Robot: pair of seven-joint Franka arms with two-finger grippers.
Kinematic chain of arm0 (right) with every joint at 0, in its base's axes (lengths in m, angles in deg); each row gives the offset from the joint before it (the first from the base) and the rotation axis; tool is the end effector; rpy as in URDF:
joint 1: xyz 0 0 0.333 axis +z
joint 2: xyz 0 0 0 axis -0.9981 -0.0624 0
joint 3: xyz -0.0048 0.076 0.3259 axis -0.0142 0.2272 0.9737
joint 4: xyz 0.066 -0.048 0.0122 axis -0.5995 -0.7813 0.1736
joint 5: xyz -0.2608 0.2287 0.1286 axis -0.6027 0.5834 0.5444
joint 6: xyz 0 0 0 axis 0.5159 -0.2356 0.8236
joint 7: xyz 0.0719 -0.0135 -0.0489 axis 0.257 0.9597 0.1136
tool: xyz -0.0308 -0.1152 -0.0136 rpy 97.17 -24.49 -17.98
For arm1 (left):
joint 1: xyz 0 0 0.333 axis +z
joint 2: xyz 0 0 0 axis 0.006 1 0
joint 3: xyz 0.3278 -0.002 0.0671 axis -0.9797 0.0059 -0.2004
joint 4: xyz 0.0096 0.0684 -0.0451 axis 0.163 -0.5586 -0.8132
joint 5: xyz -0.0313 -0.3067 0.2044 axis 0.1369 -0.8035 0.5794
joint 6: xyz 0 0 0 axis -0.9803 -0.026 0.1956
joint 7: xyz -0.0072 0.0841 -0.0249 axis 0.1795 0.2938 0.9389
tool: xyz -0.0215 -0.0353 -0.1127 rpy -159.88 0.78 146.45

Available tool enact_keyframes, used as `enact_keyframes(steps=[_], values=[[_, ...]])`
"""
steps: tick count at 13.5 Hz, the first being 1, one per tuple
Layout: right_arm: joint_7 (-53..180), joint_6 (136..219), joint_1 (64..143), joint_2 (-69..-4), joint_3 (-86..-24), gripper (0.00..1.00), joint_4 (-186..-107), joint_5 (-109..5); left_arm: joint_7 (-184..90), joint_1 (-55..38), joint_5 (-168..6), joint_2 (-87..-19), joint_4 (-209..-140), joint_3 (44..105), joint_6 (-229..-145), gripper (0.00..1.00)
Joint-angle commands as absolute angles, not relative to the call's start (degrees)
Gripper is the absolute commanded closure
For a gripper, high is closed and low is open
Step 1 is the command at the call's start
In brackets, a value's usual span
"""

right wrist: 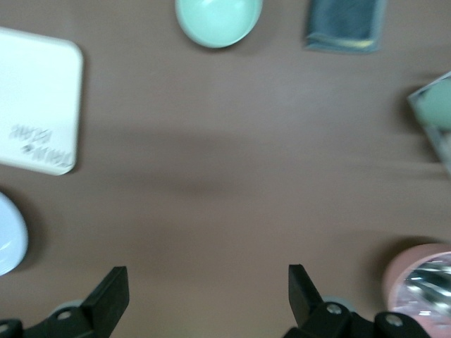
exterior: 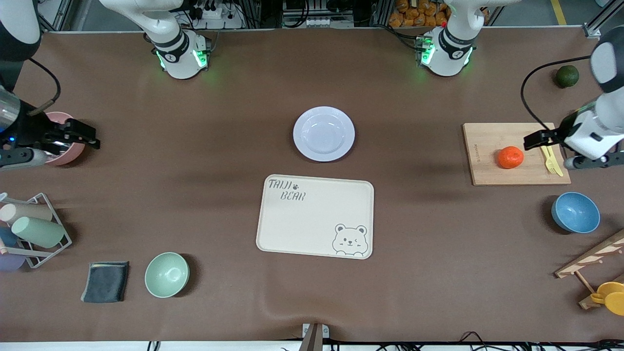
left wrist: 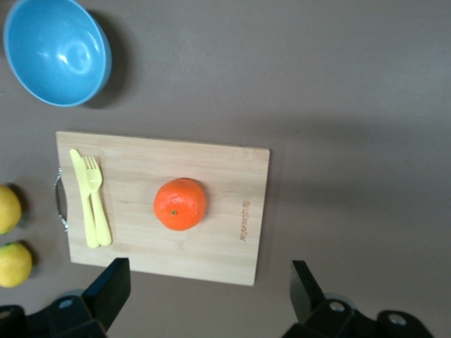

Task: Place orange and plate with both arms
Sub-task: 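Reach the left gripper to the orange while the right gripper moves out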

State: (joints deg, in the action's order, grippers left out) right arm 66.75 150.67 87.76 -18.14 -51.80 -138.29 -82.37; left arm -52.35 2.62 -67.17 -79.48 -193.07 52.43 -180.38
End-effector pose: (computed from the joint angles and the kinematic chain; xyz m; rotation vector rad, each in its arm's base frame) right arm 0.5513 0.0073 0.5783 -3.0101 -0.1858 0.1690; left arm 0.5047 0.0601 0.4506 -3.0579 -0.1253 0.1926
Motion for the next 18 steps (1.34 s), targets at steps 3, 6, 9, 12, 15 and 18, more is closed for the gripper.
enact_keyframes(steps=[3, 6, 9, 12, 15, 18], values=[[65.69, 148.92, 88.09, -19.14, -52.05, 0.0, -139.24, -77.73, -54.26, 8.07, -64.11, -81.69, -209.32, 53.12, -197.36, 0.0], [65.69, 149.09, 89.23, -20.02, -51.96, 0.0, -140.11, -77.38, -55.31, 11.24, -63.93, -78.28, -213.3, 53.12, -204.69, 0.0], [65.69, 149.45, 88.98, -20.89, -52.05, 0.0, -141.7, -70.9, -57.07, 13.35, -63.93, -74.85, -213.3, 53.12, -206.89, 0.0], [65.69, 149.45, 88.88, -21.77, -52.05, 0.0, -142.85, -67.63, -57.25, 14.66, -63.93, -71.41, -213.39, 53.03, -210.05, 0.0], [65.78, 149.45, 88.8, -23.17, -52.05, 0.0, -142.85, -66.05, -57.25, 14.85, -63.23, -69.39, -213.31, 53.03, -210.93, 0.0], [65.78, 149.27, 88.71, -23.44, -52.05, 0.0, -143.63, -64.2, -57.25, 15.02, -63.23, -68.33, -213.13, 53.12, -211.99, 0.0]])
